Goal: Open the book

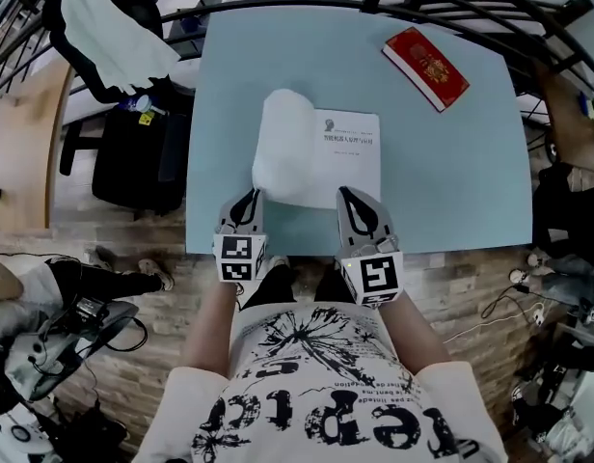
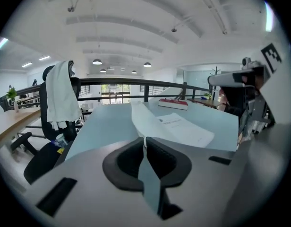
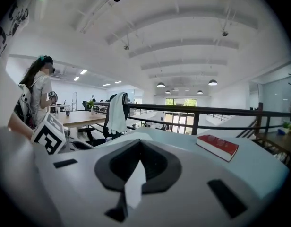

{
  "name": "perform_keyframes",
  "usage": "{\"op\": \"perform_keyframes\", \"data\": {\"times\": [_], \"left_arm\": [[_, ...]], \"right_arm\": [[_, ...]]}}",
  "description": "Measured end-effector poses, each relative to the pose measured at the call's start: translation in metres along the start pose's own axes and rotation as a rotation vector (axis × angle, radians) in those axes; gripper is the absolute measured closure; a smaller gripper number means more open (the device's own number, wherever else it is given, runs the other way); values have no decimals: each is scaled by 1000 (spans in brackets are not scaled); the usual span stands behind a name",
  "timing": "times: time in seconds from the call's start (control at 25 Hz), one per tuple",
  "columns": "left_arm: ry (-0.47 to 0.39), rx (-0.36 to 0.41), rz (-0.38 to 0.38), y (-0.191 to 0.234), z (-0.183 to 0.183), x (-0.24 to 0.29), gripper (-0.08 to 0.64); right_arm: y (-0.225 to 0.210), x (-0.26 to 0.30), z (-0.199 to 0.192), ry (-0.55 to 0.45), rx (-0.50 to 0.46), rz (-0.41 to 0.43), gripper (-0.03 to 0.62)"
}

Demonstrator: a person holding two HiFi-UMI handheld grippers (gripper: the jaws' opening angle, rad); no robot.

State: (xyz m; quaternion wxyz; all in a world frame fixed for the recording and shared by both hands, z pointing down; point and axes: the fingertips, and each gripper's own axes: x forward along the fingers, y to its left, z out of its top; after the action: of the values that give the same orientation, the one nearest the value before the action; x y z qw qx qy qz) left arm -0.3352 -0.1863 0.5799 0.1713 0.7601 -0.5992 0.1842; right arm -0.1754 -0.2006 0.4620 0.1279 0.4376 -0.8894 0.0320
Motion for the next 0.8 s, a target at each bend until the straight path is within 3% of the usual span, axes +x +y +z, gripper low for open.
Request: {"op": "perform_keyframes", "data": {"times": [0.32,0.48,0.6,0.8], "left_arm": [[188,-41,4,27,-67,31,514],[259,-66,-24,27,-79,38,503],[311,-82,-50,24,-82,39,408],[269,-140,-21,36,-68,27,373]], "right_arm": [[21,14,-15,37,20,-7,581],[27,18,-16,43,17,-18,581],[29,18,-13,43,16,-24,581],[28,15,-1,25,-3,-33,581]]}}
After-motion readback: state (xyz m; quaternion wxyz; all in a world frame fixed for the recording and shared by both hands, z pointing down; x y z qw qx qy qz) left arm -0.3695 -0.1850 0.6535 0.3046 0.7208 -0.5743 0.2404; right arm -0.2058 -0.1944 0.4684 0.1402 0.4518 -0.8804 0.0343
